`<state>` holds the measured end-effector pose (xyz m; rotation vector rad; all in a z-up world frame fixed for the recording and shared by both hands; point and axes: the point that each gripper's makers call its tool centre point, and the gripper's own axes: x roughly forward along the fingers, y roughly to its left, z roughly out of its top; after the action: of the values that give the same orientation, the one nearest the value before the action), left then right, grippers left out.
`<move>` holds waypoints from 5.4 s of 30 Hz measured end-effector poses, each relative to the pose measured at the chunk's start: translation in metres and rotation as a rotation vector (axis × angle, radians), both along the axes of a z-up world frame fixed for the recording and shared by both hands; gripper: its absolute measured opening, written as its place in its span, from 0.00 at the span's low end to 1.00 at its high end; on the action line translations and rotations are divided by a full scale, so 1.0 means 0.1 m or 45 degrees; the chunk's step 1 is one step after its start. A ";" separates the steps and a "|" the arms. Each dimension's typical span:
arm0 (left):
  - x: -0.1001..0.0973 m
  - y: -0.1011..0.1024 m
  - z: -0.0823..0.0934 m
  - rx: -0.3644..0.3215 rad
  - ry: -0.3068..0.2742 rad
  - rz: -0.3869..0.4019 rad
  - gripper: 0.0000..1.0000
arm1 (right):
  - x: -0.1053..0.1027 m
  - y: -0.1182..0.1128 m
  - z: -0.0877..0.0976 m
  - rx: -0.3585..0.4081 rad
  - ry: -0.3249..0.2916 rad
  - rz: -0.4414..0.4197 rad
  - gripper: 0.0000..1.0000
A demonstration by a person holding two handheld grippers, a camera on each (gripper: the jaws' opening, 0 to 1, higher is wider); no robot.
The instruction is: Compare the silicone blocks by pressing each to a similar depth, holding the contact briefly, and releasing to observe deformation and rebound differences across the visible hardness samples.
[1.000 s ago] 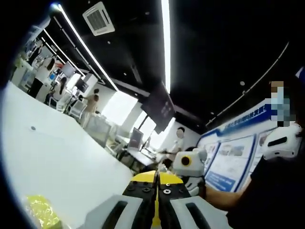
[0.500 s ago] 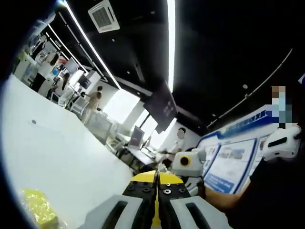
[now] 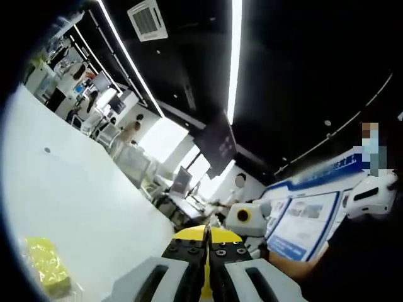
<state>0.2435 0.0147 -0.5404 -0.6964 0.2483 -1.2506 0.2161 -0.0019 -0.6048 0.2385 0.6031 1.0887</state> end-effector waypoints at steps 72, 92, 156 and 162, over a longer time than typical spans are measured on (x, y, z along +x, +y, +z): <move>0.22 -0.22 0.02 -0.037 0.049 0.095 0.00 | 0.41 -1.03 -0.59 -0.327 -0.469 -0.738 0.68; 0.60 -0.39 -0.67 -0.076 0.305 0.245 0.00 | 0.53 -1.40 -0.92 -0.373 -0.436 -0.907 0.83; 1.89 0.05 -2.15 0.538 0.487 0.850 0.15 | 0.50 -1.42 -1.05 -0.392 -0.379 -0.893 0.80; 1.90 0.10 -1.93 0.592 0.349 0.822 0.16 | 0.50 -1.40 -1.07 -0.390 -0.367 -0.876 0.81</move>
<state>0.4330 0.0249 -0.7333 -0.4803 0.4775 -0.4522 0.2656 -0.1416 -0.7121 0.0106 0.3732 0.3475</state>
